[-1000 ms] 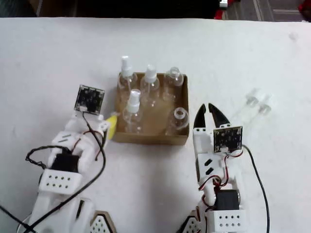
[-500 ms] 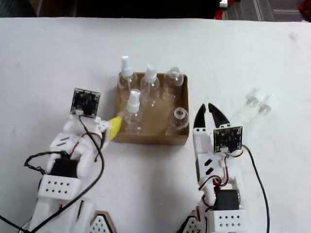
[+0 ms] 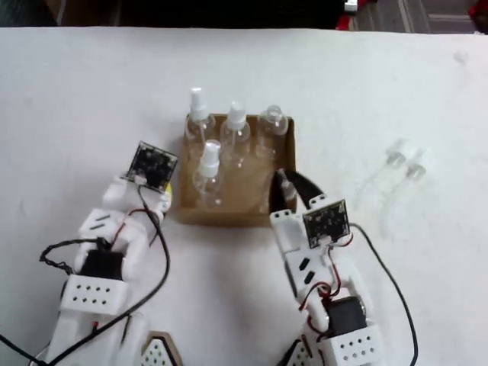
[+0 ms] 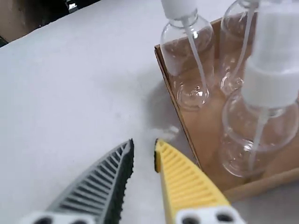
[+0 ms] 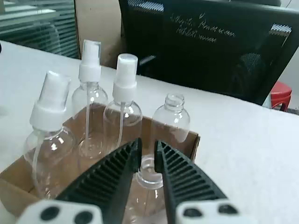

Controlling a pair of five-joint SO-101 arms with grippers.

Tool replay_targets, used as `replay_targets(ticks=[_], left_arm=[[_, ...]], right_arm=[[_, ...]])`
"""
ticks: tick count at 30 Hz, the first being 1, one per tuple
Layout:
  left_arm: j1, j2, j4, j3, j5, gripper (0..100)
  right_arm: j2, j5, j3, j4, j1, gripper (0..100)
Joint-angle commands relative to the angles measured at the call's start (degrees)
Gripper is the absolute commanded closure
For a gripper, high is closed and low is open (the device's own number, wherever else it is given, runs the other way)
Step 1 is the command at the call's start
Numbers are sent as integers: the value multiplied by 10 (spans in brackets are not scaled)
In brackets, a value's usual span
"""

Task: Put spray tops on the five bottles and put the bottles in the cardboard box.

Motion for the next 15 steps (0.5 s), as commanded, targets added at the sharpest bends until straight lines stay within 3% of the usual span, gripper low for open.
replay_targets(ticks=[1,6,10,15], left_arm=[[8,-14,-18,-4,27,928],[24,-14,-88,35,53,928],[44,-14,-232,97,56,928],[44,-14,-403,165,57,928]], right_arm=[[-6,5,4,12,-17,956],[-9,6,4,-10,8,955],[-8,7,4,-94,44,955],[-7,6,4,-99,83,956]])
